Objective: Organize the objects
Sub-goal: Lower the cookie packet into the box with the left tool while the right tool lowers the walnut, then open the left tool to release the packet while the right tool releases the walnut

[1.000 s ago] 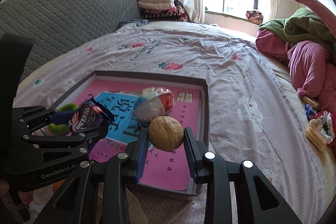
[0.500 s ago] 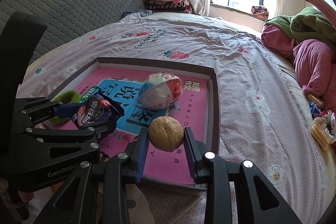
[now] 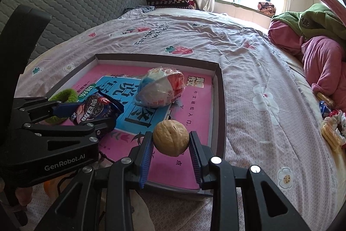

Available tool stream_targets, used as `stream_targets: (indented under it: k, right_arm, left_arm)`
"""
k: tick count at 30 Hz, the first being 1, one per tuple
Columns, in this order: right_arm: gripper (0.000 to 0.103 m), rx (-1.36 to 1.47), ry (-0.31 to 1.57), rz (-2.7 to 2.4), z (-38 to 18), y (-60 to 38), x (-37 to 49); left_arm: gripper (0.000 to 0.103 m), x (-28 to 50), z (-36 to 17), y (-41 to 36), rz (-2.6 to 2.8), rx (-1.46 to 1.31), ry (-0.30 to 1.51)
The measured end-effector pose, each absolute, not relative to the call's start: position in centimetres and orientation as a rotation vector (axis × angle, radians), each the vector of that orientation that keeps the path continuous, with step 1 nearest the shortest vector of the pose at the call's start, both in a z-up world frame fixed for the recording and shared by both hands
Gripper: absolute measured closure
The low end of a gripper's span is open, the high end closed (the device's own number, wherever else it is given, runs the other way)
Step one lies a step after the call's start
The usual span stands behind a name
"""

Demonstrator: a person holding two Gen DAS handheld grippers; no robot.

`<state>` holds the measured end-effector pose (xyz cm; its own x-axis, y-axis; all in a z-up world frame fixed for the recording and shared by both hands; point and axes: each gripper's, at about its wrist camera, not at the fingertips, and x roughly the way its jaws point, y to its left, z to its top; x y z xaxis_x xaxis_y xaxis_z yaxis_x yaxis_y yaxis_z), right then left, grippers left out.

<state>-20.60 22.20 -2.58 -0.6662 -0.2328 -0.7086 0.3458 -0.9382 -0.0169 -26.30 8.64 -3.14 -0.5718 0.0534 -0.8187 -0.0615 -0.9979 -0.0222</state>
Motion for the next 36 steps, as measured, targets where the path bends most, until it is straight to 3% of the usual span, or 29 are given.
stream_targets:
  k: [22, 36]
  right_arm:
    - [0.068, 1.092, 0.141, -2.602, -2.3, 23.2, -20.7]
    - [0.054, 0.984, 0.131, -2.638, -0.4, 23.6, -19.6]
  left_arm:
    - [0.049, -26.1, -2.9, 8.5, 2.736, -1.422, 0.009]
    - [0.040, -25.5, -0.7, 8.0, 2.780, -1.366, 0.006]
